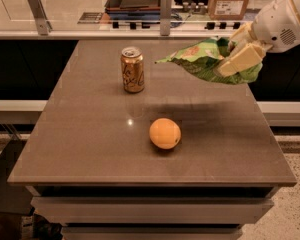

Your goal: Move green rice chip bag near orange

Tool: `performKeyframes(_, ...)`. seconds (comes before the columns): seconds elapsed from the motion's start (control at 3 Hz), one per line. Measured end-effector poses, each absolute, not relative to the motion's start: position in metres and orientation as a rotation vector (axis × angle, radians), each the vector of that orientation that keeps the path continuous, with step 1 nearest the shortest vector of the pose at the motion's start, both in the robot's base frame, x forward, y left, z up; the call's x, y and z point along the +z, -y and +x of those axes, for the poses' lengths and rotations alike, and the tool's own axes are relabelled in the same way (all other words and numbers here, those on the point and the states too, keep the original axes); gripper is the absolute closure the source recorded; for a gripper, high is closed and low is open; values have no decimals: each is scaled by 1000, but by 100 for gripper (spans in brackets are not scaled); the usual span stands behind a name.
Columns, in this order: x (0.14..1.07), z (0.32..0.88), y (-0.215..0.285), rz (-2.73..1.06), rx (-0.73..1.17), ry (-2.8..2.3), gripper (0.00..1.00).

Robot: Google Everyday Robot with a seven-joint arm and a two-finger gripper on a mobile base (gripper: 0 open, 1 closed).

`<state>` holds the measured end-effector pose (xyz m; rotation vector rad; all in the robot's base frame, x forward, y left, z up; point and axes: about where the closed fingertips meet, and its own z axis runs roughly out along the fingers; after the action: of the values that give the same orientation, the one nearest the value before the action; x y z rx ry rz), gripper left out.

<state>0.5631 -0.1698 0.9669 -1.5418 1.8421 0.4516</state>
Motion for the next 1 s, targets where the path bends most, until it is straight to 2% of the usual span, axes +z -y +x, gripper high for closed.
performKeyframes(1.0,929,508,109,-1551,569,-1829,100)
